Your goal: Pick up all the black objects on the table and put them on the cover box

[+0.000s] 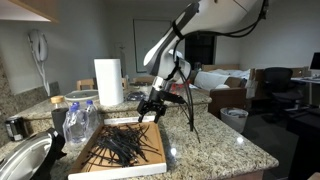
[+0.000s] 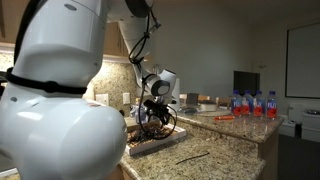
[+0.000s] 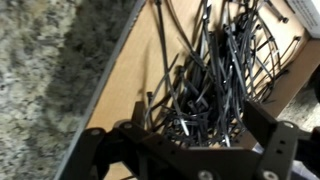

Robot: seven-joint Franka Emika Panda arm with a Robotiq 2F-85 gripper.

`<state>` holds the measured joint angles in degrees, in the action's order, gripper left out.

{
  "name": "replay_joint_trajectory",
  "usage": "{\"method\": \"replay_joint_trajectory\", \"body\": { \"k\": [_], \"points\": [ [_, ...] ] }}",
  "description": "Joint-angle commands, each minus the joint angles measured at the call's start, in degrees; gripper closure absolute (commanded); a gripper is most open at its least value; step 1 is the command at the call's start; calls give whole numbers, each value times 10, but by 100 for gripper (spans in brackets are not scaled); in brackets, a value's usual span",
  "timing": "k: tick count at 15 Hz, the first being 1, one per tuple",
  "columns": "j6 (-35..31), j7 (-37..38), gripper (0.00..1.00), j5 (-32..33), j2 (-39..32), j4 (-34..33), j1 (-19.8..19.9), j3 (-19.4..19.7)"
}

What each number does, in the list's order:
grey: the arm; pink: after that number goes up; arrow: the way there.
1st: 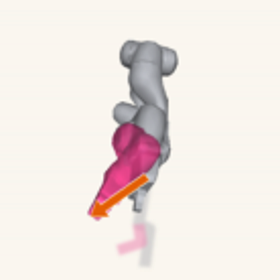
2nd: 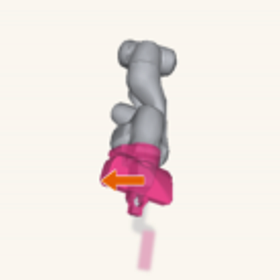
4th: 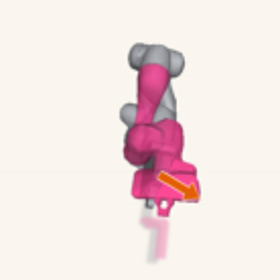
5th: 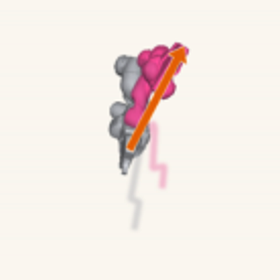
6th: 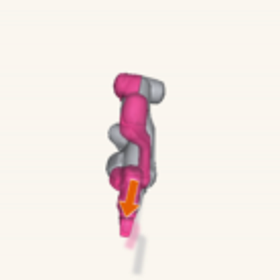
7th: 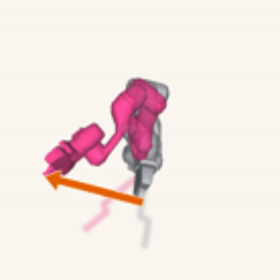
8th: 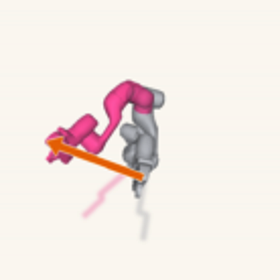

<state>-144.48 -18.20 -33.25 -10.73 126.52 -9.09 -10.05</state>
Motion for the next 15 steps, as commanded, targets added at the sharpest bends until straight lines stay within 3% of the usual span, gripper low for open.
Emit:
{"method": "replay_joint_trajectory", "body": {
  "k": [1, 6, 15],
  "points": [
    [1, 32, 0, 26, 65, 70, 37, 22],
    [-8, 12, 0, 35, 87, 121, 81, 69],
    [-43, 23, 0, 43, 52, 137, 120, 116]
  ]
}}
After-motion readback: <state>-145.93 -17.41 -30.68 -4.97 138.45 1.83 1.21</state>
